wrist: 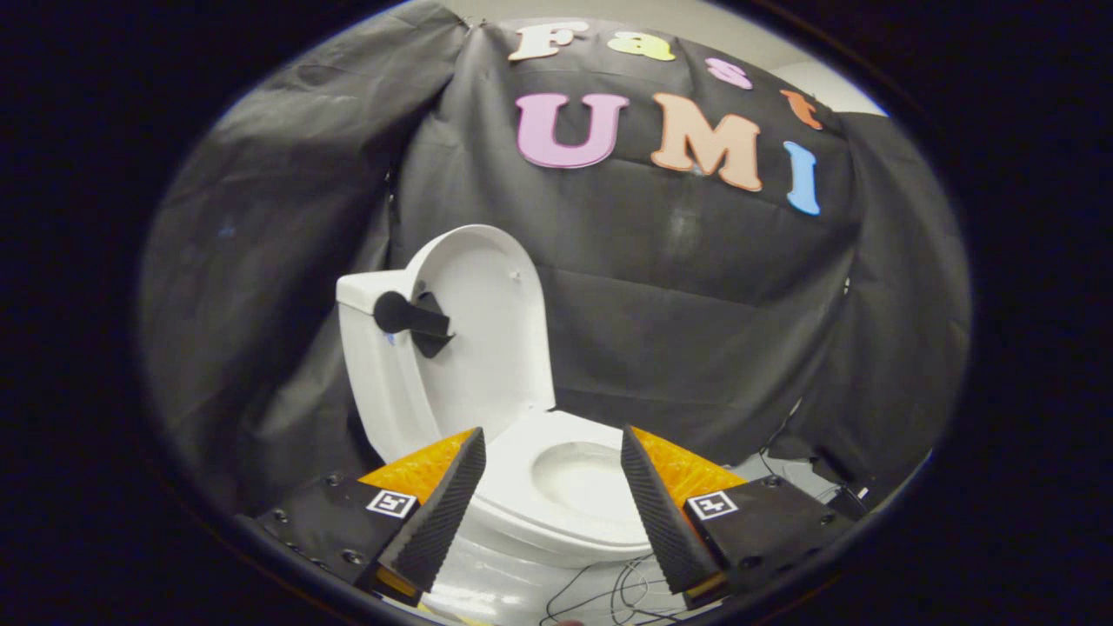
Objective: Open the toilet lid.
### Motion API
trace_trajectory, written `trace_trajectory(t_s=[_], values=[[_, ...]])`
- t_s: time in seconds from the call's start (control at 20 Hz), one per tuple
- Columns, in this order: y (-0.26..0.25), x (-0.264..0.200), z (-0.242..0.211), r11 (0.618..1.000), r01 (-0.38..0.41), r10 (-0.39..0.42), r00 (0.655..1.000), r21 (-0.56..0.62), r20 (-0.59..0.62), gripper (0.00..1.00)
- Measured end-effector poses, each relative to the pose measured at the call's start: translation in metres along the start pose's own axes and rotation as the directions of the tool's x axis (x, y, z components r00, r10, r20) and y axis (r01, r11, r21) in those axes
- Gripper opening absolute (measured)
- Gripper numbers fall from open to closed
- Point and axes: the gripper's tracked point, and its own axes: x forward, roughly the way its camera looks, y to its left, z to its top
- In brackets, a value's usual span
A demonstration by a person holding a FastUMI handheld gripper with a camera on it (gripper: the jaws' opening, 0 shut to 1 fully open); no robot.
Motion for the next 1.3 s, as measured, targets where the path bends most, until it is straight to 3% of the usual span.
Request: trace_trajectory(t_s=[0.1,0.4,0.6,0.85,1.3], values=[[-0.018,-0.003,0.003,1.0,-0.002,0.001,0.999,0.018,0.046,0.97],[-0.097,-0.014,0.004,0.995,0.085,-0.093,0.985,0.058,0.148,0.97],[-0.128,-0.021,-0.032,0.983,0.131,-0.144,0.985,0.126,0.099,0.98],[-0.136,-0.023,-0.039,0.973,0.109,-0.131,0.987,0.205,0.097,0.97],[-0.127,-0.008,-0.058,0.978,0.104,-0.112,0.993,0.178,0.035,0.99]])
